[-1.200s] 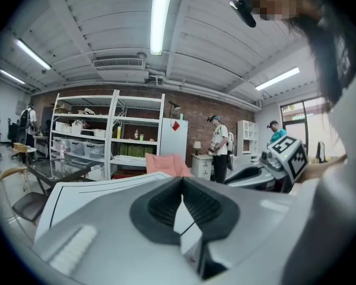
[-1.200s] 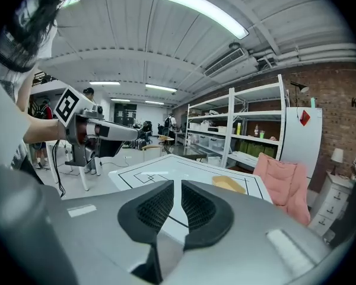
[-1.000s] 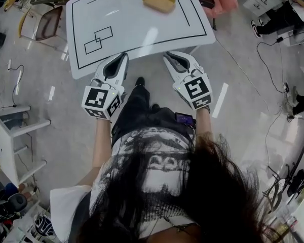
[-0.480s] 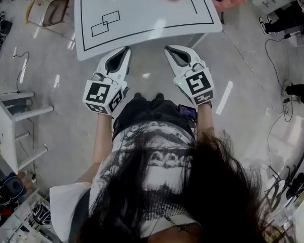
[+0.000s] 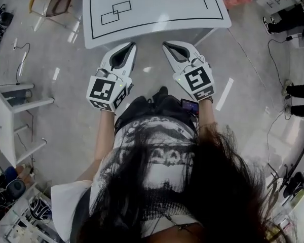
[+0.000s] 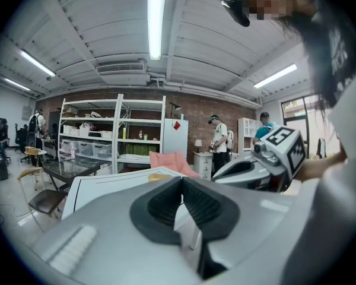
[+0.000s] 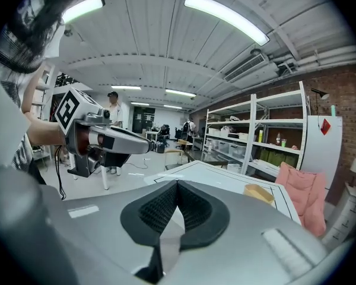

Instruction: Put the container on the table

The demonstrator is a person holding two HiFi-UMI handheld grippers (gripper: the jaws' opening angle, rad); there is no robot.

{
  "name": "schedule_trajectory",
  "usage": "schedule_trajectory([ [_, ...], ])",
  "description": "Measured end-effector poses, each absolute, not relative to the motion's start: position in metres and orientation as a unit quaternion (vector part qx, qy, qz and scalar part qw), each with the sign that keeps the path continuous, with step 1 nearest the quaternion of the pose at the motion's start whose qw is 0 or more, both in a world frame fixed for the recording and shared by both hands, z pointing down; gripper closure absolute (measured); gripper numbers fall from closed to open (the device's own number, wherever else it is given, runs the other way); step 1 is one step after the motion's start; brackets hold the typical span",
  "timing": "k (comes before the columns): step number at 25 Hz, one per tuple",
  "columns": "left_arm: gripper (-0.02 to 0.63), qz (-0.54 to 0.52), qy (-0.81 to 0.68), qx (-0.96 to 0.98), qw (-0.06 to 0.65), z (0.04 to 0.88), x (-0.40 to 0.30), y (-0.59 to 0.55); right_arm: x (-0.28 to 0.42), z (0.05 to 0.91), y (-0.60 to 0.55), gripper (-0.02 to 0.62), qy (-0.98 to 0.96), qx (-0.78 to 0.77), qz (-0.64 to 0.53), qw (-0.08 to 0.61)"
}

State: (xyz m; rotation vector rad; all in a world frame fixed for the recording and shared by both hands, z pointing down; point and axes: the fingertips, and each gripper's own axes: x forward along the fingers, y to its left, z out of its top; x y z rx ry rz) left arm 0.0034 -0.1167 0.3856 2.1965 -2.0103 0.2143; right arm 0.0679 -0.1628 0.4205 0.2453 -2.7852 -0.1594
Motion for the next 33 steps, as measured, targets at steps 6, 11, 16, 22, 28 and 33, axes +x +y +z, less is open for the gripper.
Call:
schedule_trajectory([
  [6,0.606,0.064,-0.672,0.733,0.078,0.384,-0.017,-0.073,0.045,0.423,-0.117,0.592,-0.978,0.08,-0.064,0.182],
  [11,0.606,0.057,-0.669,0.737,0.077,0.387,-0.028,-0.041,0.031,0.428,-0.085,0.592,-0.976,0.079,-0.071,0.192],
  [16,0.606,0.052,-0.663,0.744,0.073,0.391,-0.033,-0.016,0.027,0.432,-0.059,0.592,-0.973,0.085,-0.079,0.198],
  [22,0.606,0.049,-0.652,0.753,0.068,0.393,-0.025,0.002,0.034,0.434,-0.038,0.592,-0.971,0.096,-0.083,0.202],
  [28,0.606,0.047,-0.648,0.757,0.068,0.398,-0.019,0.013,0.042,0.436,-0.031,0.592,-0.969,0.106,-0.086,0.206],
  [33,0.606,0.051,-0.64,0.763,0.07,0.405,-0.014,0.017,0.046,0.44,-0.029,0.592,-0.968,0.114,-0.085,0.207],
])
